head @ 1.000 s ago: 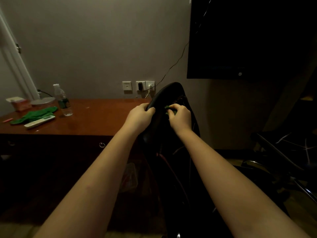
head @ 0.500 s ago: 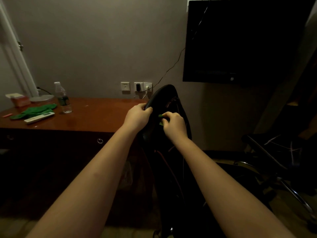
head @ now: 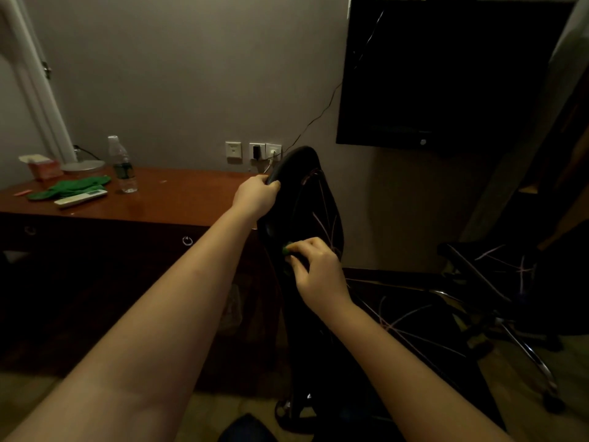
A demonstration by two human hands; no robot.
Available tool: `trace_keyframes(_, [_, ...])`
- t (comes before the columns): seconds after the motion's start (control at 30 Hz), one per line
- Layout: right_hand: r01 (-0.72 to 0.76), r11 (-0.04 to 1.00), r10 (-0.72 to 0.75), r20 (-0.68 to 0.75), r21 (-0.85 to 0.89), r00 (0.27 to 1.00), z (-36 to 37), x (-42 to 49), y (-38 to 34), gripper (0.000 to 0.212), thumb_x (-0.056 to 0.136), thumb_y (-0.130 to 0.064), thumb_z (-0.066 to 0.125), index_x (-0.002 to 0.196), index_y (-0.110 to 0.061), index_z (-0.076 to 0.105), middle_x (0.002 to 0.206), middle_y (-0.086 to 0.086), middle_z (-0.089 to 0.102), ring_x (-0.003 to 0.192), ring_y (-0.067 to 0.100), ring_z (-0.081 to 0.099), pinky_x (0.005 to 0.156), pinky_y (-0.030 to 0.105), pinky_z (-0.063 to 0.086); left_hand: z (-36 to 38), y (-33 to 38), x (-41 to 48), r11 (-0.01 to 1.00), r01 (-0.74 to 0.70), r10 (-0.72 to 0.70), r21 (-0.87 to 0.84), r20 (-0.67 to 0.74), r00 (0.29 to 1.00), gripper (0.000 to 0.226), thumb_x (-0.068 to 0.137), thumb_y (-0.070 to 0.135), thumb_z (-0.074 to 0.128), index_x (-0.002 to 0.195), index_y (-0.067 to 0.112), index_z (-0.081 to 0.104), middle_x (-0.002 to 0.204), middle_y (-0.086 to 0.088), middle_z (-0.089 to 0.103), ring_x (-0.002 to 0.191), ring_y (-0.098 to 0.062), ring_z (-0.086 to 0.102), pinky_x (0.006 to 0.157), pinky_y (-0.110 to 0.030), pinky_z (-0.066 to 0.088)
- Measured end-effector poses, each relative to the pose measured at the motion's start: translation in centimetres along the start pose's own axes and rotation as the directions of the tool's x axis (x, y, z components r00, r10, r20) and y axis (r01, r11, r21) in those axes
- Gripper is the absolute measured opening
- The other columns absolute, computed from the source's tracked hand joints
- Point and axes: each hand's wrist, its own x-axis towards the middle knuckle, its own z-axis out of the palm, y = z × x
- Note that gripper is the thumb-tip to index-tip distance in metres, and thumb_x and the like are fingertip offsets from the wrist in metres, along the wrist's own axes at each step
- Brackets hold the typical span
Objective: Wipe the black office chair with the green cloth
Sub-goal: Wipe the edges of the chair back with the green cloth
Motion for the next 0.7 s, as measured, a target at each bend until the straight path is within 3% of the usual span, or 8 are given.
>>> trace_keyframes(0.1, [0.059, 0.996, -0.058, 0.007, -0.071, 0.998, -0.1, -1.1, 0.0, 0.019, 0.092, -0.009, 0.062, 0.109, -0.008, 0.070, 0.104, 0.004, 0.060, 0.102, 0.018, 0.056, 0.089, 0.034, 0.051, -0.2, 0.2, -0.3, 1.000, 0.004, -0.004, 0.009, -0.001, 1.000, 0.039, 0.100, 0.032, 0.048, 0.130, 0.010, 0.059, 0.124, -0.012, 0.063, 0.113, -0.031, 0.058, 0.091, -0.037, 0.048])
trace_keyframes(0.23, [0.090, 0.986, -0.089, 0.016, -0.139, 0.996, 0.3, -2.9, 0.5, 0.020, 0.091, -0.009, 0.063, 0.110, -0.009, 0.069, 0.103, 0.003, 0.058, 0.102, 0.017, 0.054, 0.087, 0.028, 0.050, -0.2, 0.4, -0.5, 1.000, 0.017, -0.017, -0.023, -0.005, 1.000, 0.037, 0.099, 0.031, 0.050, 0.128, 0.010, 0.061, 0.119, -0.011, 0.065, 0.108, -0.028, 0.061, 0.091, -0.037, 0.050])
trace_keyframes(0.43, [0.025, 0.998, -0.025, -0.008, -0.057, 1.000, -0.3, -2.3, 1.0, 0.017, 0.094, -0.012, 0.058, 0.108, -0.010, 0.067, 0.104, 0.000, 0.058, 0.098, 0.013, 0.057, 0.085, 0.026, 0.051, -0.1, 0.7, -0.6, 0.996, 0.033, -0.033, -0.082, 0.002, 0.999, 0.038, 0.099, 0.030, 0.052, 0.129, 0.009, 0.060, 0.122, -0.012, 0.064, 0.110, -0.030, 0.061, 0.097, -0.042, 0.050])
trace_keyframes(0.57, [0.003, 1.000, -0.002, -0.156, 0.004, 0.988, -1.0, -0.1, 0.9, 0.022, 0.092, -0.007, 0.060, 0.112, -0.011, 0.068, 0.111, 0.001, 0.061, 0.101, 0.007, 0.057, 0.085, 0.003, 0.040, 0.0, 0.6, -0.4, 0.995, 0.030, -0.030, -0.096, 0.002, 1.000, 0.038, 0.099, 0.029, 0.052, 0.129, 0.008, 0.059, 0.123, -0.013, 0.064, 0.112, -0.031, 0.060, 0.098, -0.044, 0.049])
trace_keyframes(0.7, [0.023, 0.999, -0.019, -0.123, 0.030, 0.992, 0.1, 1.6, 0.4, 0.027, 0.089, -0.009, 0.065, 0.116, -0.011, 0.068, 0.121, -0.001, 0.061, 0.112, -0.001, 0.048, 0.093, -0.004, 0.028, 0.0, 0.2, 0.2, 0.993, 0.016, -0.017, -0.118, -0.003, 1.000, 0.037, 0.099, 0.028, 0.053, 0.129, 0.008, 0.060, 0.123, -0.014, 0.064, 0.112, -0.031, 0.060, 0.097, -0.044, 0.050])
